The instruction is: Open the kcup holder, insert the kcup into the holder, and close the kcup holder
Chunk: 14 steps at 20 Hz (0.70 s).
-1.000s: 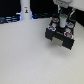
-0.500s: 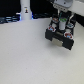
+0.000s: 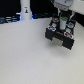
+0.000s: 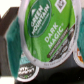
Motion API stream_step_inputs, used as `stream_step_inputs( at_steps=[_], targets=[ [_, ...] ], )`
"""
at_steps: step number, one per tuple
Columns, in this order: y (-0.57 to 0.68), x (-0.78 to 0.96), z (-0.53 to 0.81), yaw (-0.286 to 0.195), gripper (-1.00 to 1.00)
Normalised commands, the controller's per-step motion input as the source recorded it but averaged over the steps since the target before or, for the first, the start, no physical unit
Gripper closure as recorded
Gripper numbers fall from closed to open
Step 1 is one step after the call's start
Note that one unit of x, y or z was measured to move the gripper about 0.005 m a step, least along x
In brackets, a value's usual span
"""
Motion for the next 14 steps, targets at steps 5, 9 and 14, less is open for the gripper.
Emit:
stream_step_inputs(
  at_steps=[5,9,14],
  targets=[
    [-0.08,-0.2,0.01,-0.003,1.0],
    [-0.04,0.06,-0.08,-0.011,1.0],
    [-0.02,0.06,-0.13,-0.006,1.0]
  ],
)
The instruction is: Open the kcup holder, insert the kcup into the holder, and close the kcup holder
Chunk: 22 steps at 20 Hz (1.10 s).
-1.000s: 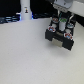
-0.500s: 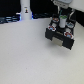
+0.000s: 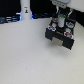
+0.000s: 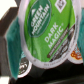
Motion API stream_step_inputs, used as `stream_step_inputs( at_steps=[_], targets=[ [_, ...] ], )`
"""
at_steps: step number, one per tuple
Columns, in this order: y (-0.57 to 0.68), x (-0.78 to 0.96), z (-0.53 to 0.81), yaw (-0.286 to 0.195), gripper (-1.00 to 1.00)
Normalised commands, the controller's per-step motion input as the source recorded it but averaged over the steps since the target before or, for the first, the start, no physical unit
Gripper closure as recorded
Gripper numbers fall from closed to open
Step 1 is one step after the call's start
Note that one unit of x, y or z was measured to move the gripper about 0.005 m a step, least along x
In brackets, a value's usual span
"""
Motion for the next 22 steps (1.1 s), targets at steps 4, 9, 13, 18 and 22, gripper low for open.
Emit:
stream_step_inputs(
  at_steps=[4,9,13,18,22],
  targets=[
    [0.0,0.11,-0.16,-0.01,1.0],
    [0.02,0.06,-0.2,-0.001,1.0],
    [-0.01,0.04,-0.23,-0.003,1.0],
    [0.08,0.05,-0.26,0.011,1.0],
    [0.11,0.05,-0.05,0.046,-1.0]
  ],
)
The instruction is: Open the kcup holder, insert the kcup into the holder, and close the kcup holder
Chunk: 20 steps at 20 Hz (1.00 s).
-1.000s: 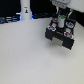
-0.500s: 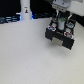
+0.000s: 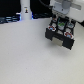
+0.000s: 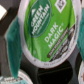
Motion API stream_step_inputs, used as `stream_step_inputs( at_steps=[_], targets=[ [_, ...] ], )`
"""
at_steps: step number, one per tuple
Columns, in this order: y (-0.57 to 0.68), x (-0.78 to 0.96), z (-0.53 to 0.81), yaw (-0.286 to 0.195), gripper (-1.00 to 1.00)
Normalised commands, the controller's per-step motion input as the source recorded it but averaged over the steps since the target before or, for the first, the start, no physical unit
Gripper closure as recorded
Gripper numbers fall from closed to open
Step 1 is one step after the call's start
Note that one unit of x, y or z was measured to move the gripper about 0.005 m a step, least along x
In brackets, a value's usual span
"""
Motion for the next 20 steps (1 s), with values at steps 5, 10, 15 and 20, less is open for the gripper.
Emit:
stream_step_inputs(
  at_steps=[5,10,15,20],
  targets=[
    [0.03,0.12,0.32,0.081,-1.0],
    [-0.01,0.13,0.4,0.09,-1.0],
    [-0.18,0.32,0.46,0.105,-1.0],
    [-0.37,0.46,0.46,0.081,-1.0]
  ],
)
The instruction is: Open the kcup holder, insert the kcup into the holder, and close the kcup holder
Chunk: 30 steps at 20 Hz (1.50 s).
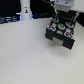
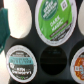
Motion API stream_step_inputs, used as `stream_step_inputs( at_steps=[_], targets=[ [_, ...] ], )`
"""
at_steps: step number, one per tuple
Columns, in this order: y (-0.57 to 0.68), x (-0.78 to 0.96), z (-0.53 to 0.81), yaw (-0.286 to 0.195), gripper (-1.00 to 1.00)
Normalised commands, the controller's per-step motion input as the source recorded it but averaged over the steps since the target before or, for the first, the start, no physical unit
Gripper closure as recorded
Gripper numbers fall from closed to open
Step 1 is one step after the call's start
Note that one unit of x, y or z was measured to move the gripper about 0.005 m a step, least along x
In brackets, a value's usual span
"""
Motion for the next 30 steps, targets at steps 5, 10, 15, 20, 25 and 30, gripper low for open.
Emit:
stream_step_inputs(
  at_steps=[5,10,15,20,25,30],
  targets=[
    [-0.45,0.56,0.27,0.044,-1.0],
    [-0.4,0.63,0.21,0.022,-1.0],
    [-0.37,0.64,0.11,0.021,-1.0],
    [-0.28,0.7,0.01,0.011,-1.0],
    [-0.19,0.75,-0.03,0.015,-1.0],
    [-0.04,0.6,-0.17,0.04,-1.0]
  ],
)
